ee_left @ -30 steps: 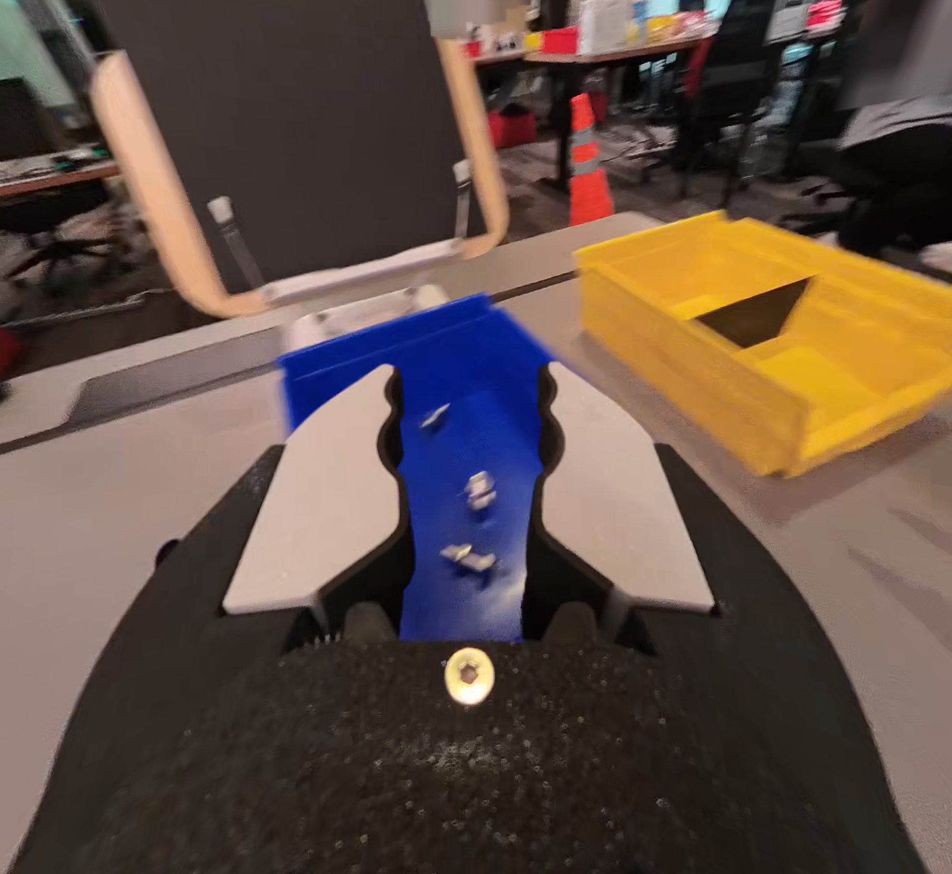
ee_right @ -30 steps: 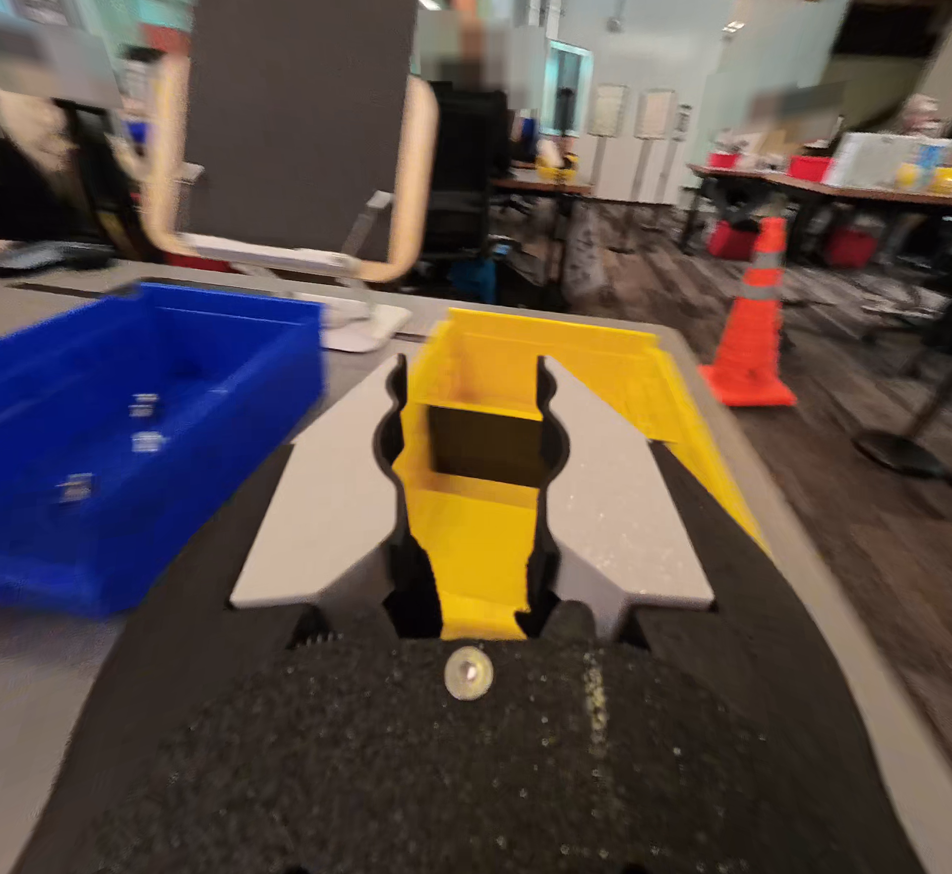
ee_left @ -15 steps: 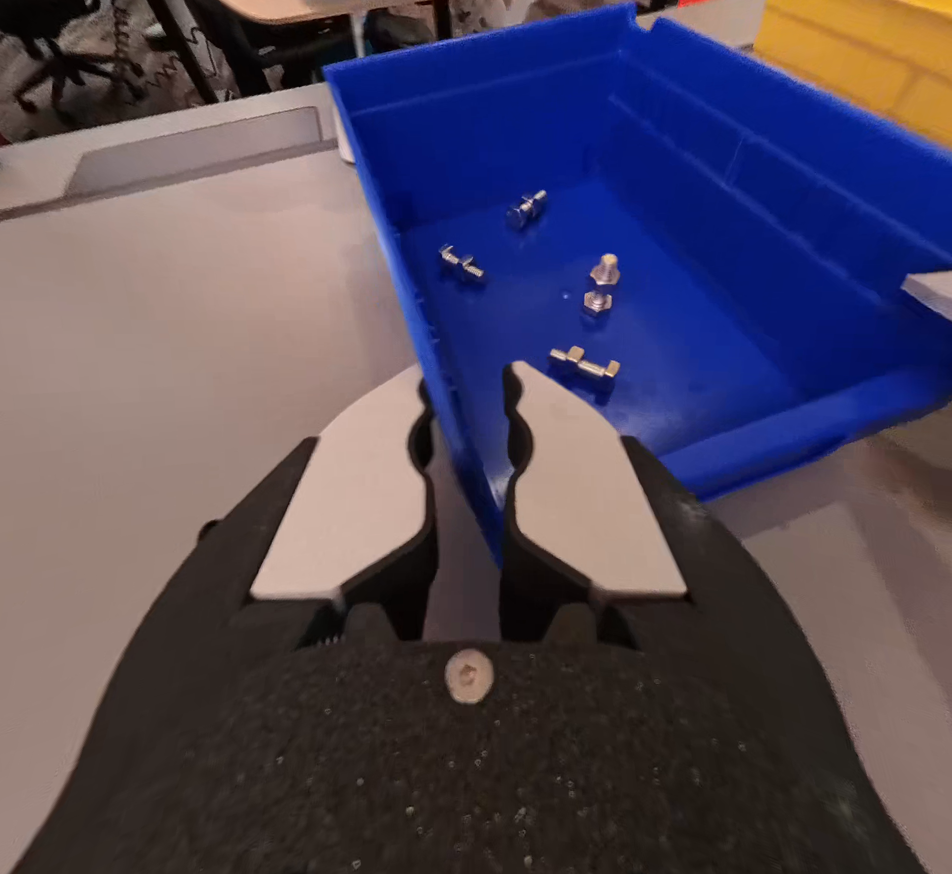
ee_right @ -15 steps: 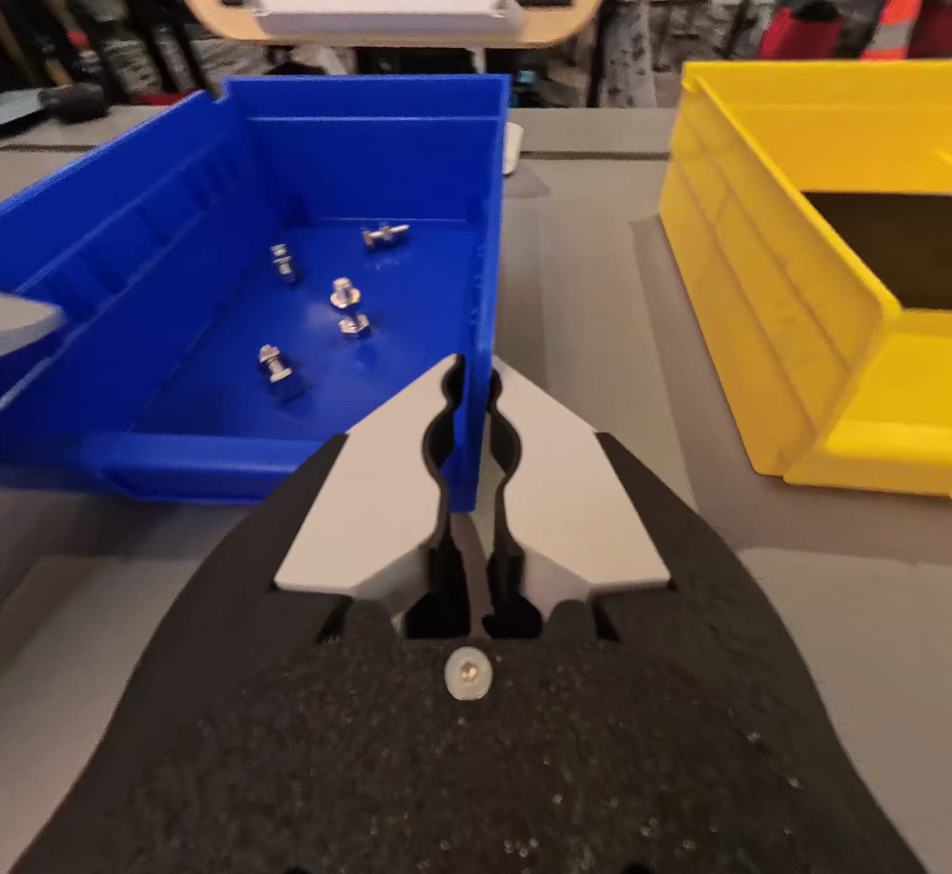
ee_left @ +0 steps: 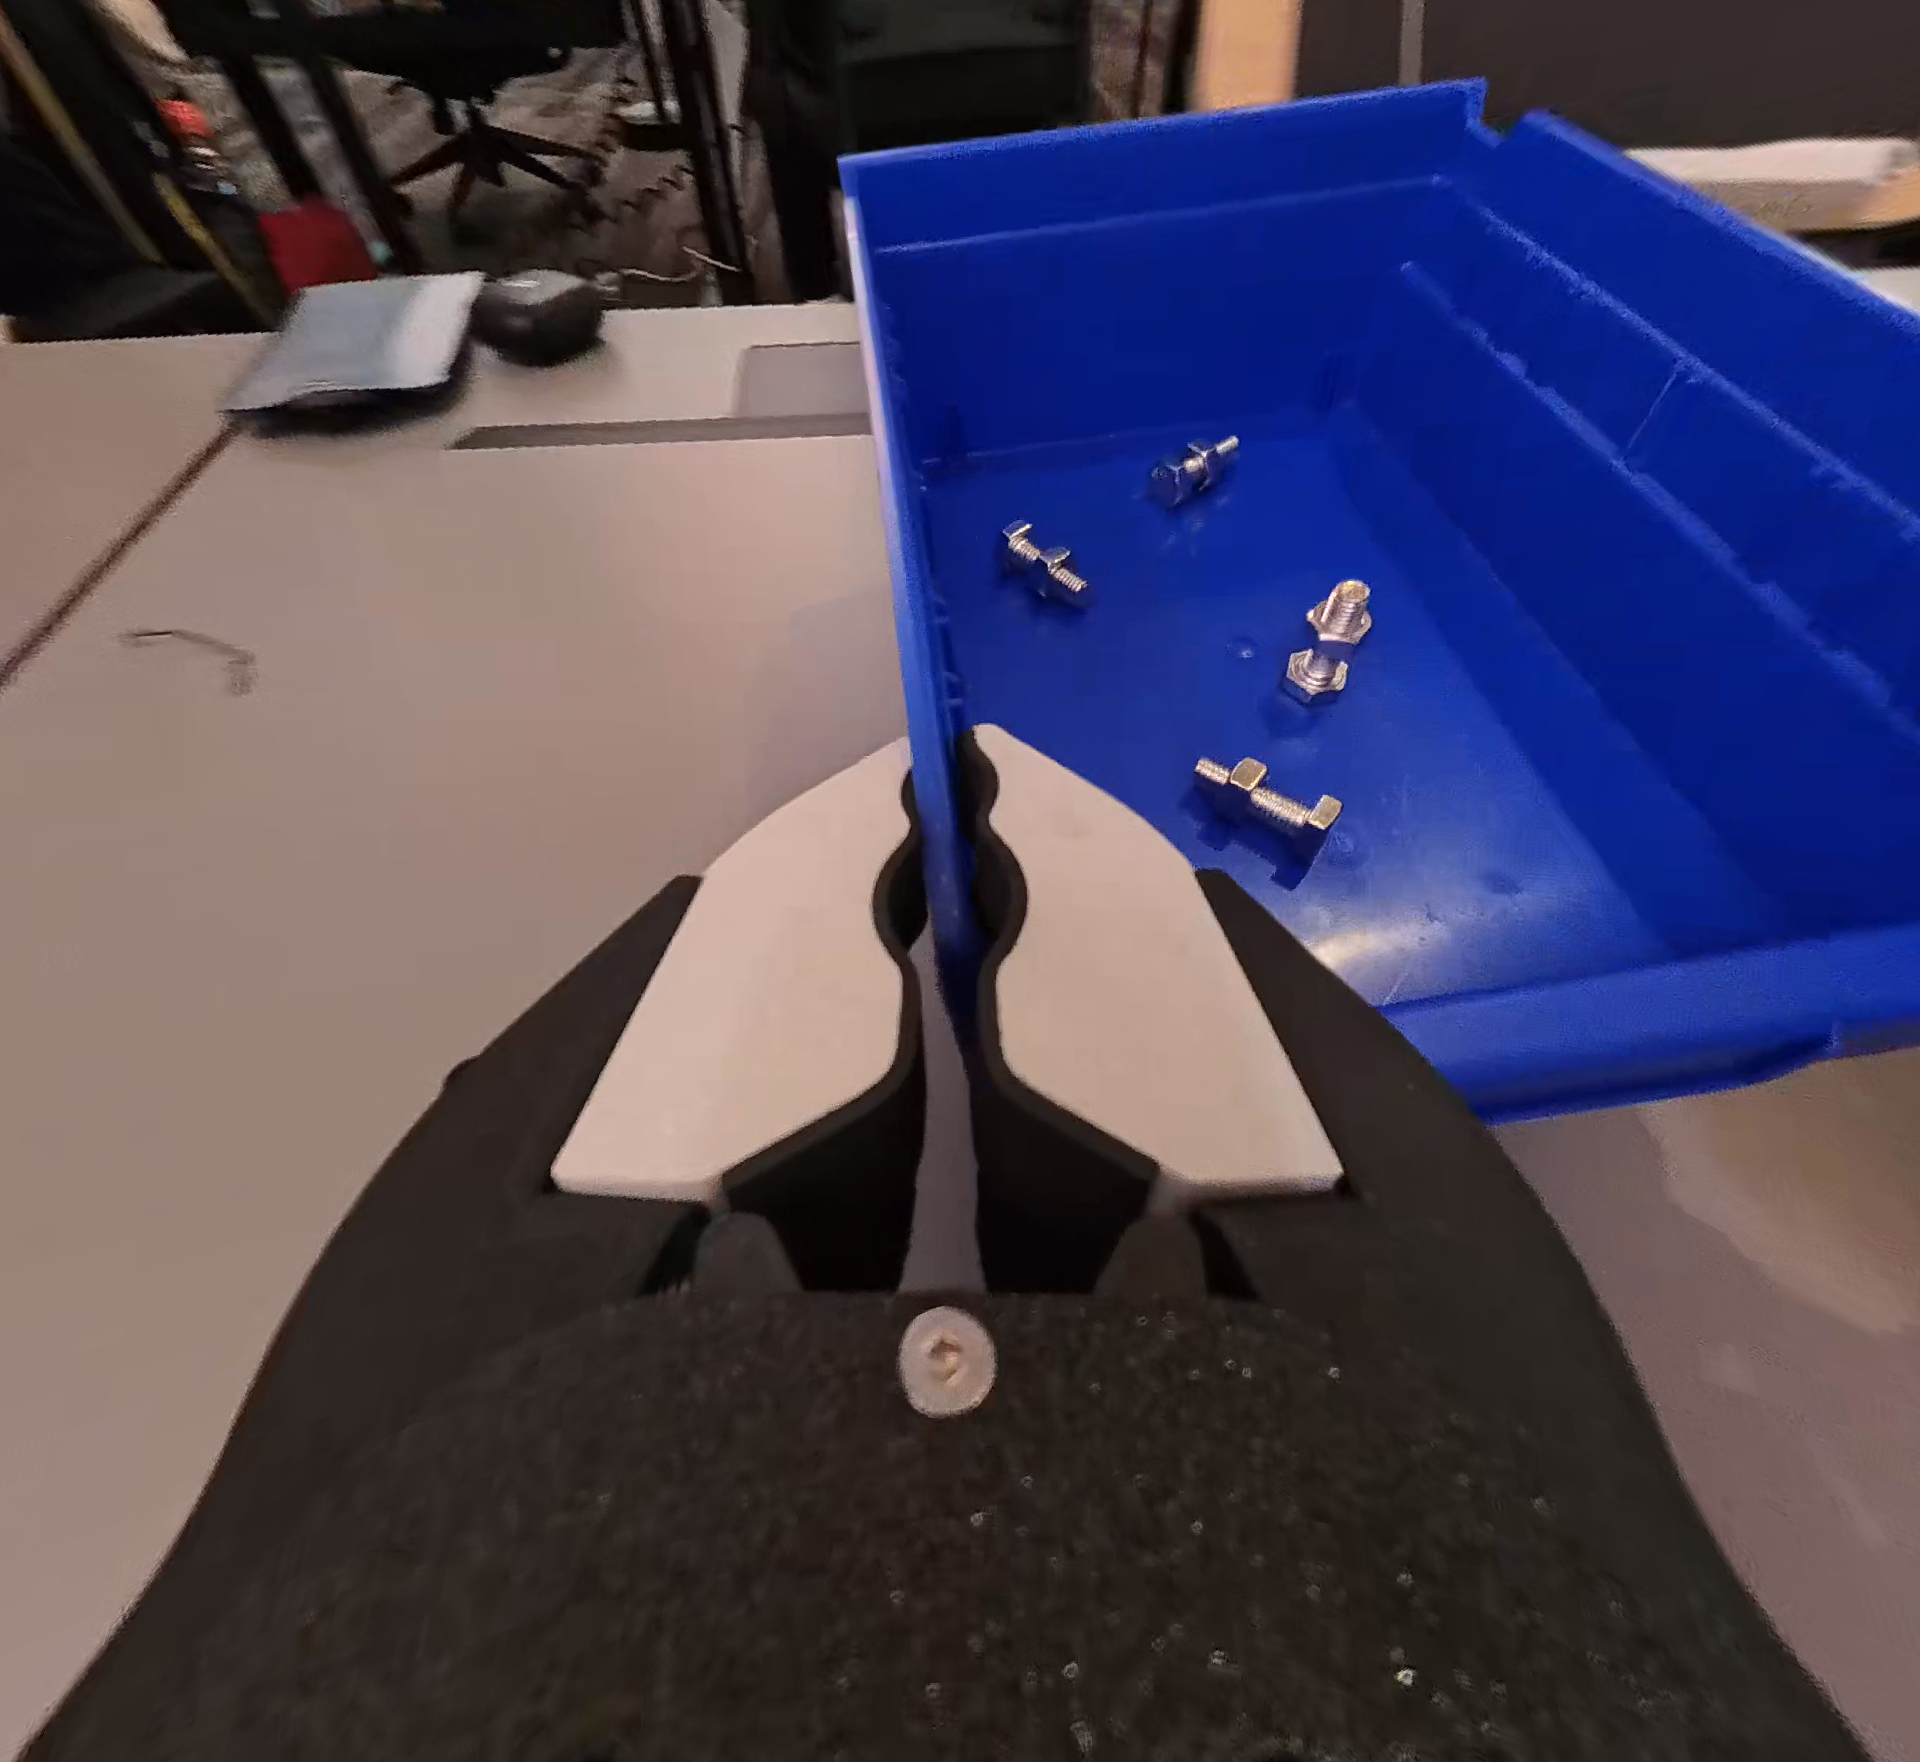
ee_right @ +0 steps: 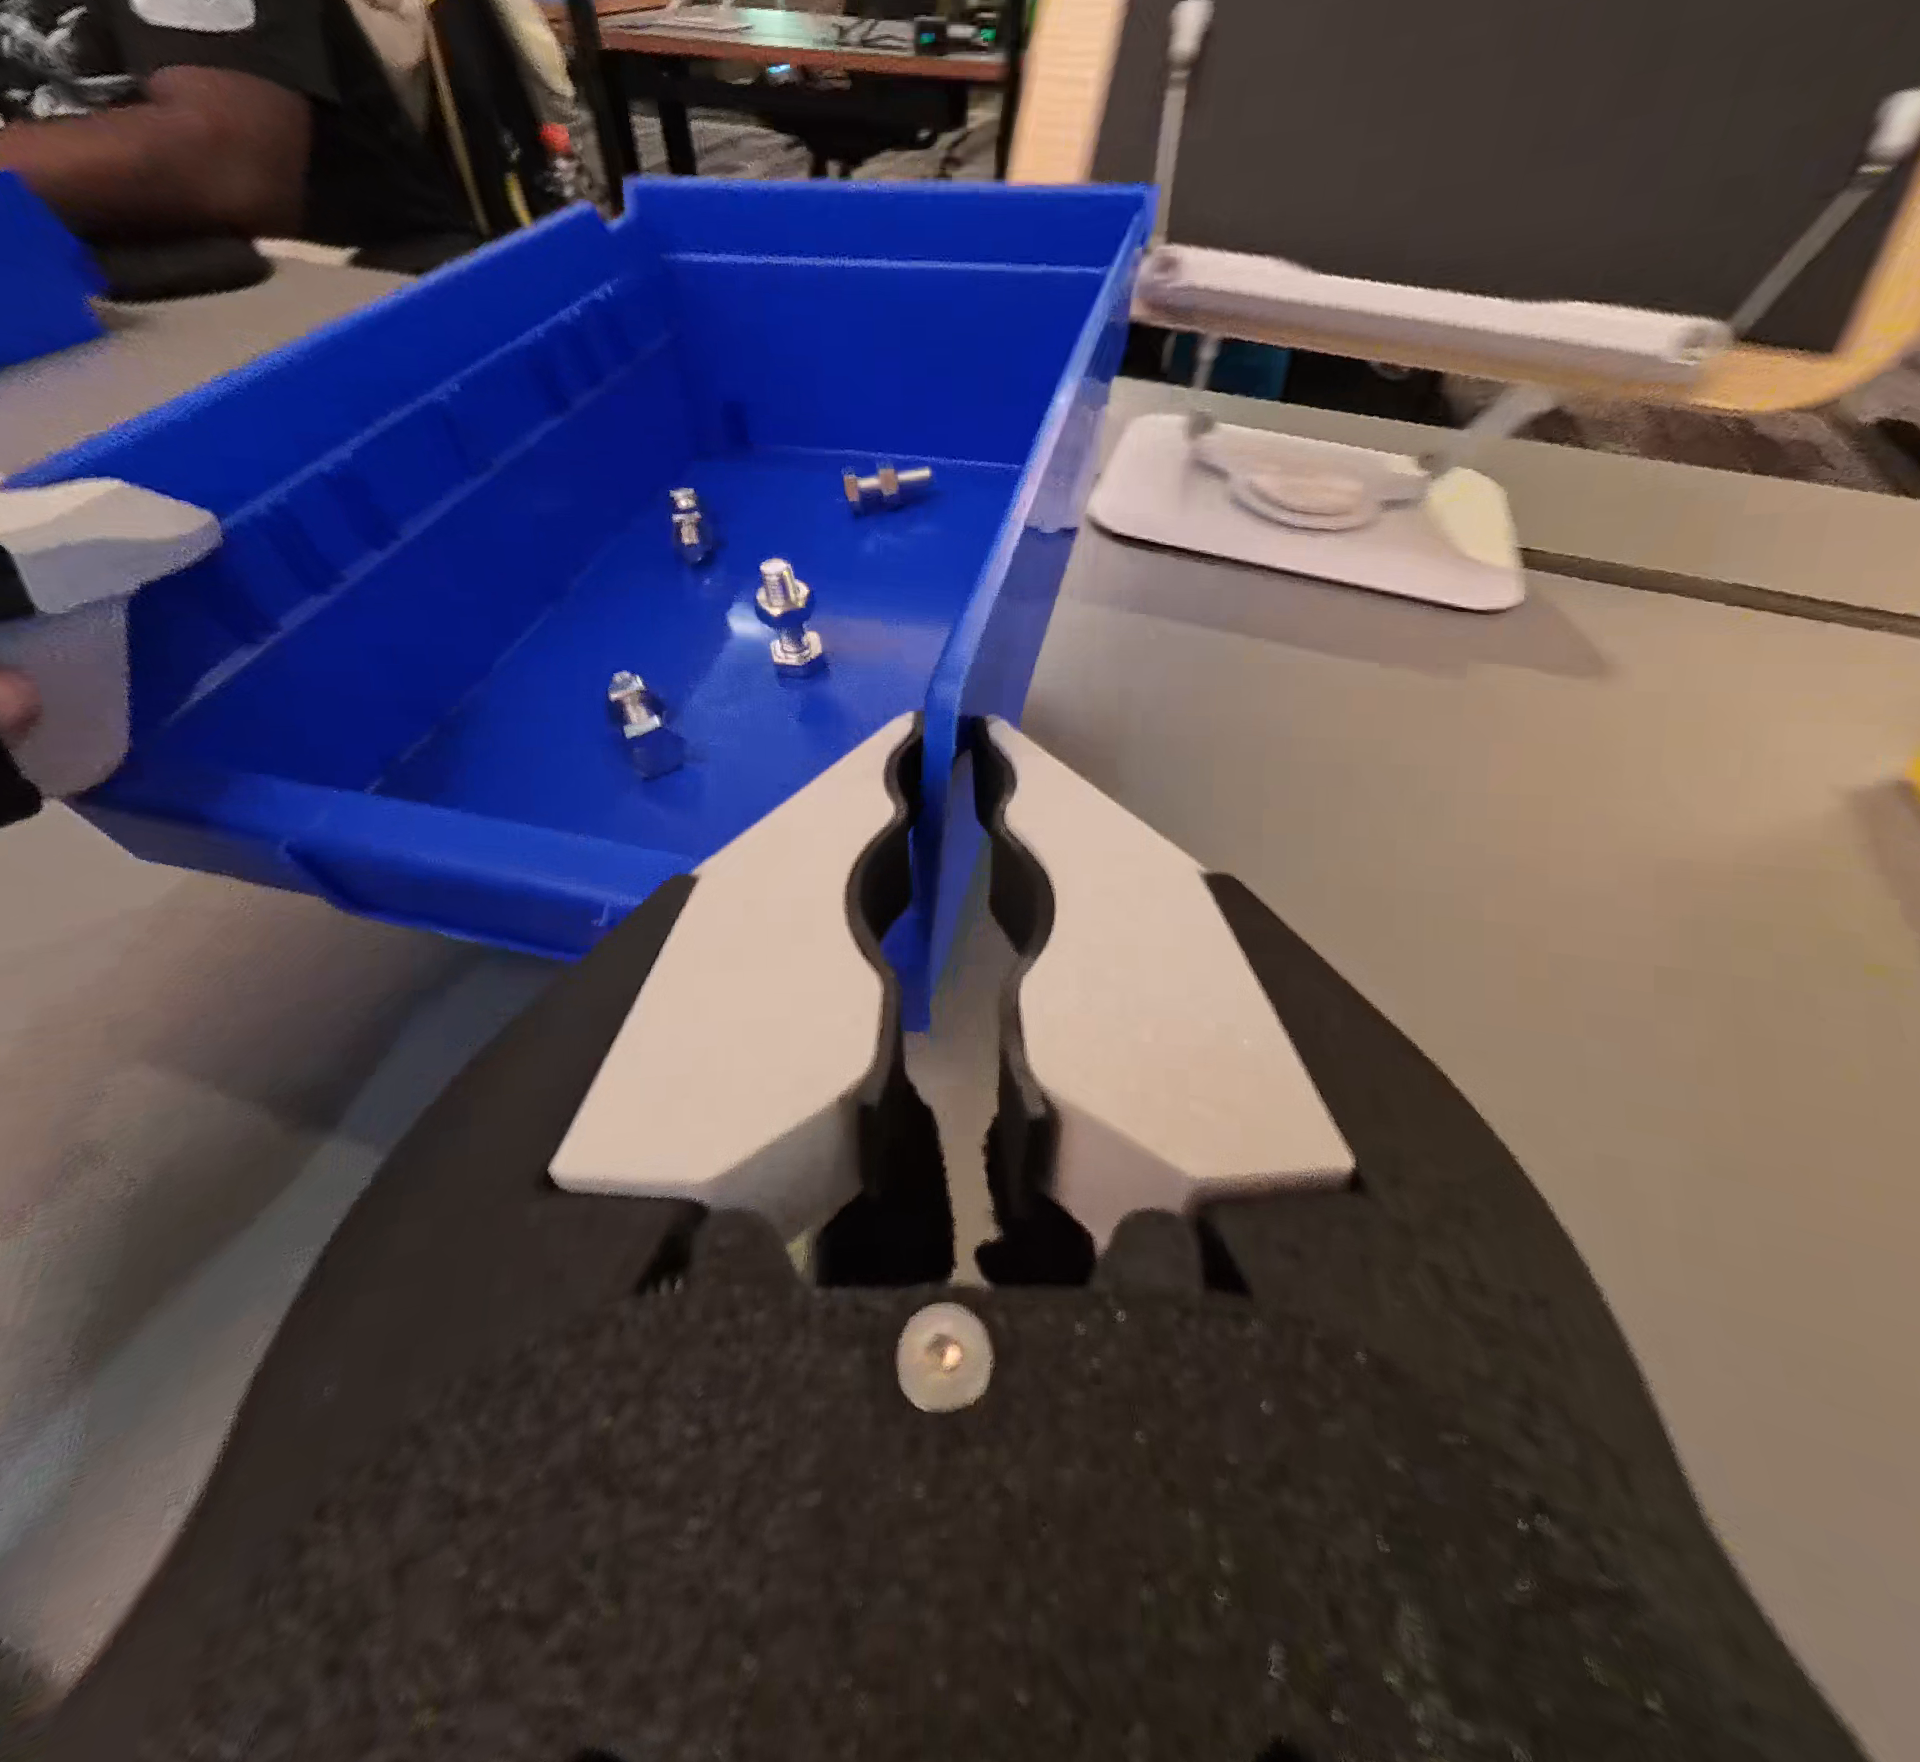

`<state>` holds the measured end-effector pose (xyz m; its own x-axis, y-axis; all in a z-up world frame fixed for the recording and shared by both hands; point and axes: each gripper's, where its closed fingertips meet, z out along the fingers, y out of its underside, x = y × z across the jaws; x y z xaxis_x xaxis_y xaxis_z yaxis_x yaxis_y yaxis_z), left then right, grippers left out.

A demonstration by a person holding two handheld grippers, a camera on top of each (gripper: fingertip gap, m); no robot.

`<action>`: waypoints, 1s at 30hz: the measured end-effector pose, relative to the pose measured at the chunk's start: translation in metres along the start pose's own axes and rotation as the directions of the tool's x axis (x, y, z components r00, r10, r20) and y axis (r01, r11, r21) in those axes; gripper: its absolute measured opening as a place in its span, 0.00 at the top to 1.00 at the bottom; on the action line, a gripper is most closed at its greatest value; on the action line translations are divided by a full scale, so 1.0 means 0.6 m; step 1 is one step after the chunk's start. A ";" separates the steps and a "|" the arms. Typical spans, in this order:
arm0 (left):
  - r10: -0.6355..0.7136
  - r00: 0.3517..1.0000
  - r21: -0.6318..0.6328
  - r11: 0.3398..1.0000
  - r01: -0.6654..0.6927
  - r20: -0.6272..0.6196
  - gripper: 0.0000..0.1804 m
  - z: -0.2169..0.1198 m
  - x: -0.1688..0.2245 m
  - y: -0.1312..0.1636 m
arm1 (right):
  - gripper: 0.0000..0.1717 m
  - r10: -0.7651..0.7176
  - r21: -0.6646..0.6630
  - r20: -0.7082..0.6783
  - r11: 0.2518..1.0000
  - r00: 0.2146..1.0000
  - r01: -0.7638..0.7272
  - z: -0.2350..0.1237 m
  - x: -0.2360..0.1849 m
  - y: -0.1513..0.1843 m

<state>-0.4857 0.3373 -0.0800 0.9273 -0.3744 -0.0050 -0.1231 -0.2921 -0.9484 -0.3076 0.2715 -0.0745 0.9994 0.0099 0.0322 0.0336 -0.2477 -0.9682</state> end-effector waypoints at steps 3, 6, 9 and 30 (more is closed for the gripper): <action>0.030 0.999 -0.012 1.000 -0.029 0.043 0.99 -0.012 -0.085 0.010 | 0.96 -0.009 -0.038 0.028 0.999 1.000 0.010 0.037 -0.077 0.013; 0.007 0.999 -0.038 0.999 -0.005 0.043 0.99 -0.008 -0.150 0.056 | 0.96 0.007 -0.099 0.069 0.995 0.998 0.000 0.062 -0.140 0.048; -0.073 0.996 0.005 0.997 0.073 0.043 0.99 -0.004 -0.179 0.067 | 0.95 0.020 -0.095 0.075 0.995 0.997 -0.012 0.066 -0.169 0.070; 0.022 0.963 0.057 0.998 -0.038 0.269 0.85 -0.111 -0.137 -0.034 | 0.87 0.154 -0.249 0.644 0.968 0.750 0.015 -0.164 0.030 0.105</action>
<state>-0.5832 0.3155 -0.0394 0.9853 -0.1299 -0.1106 -0.1381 -0.2265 -0.9642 -0.2875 0.1604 -0.1106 0.7535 0.5928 -0.2842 0.0480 -0.4807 -0.8756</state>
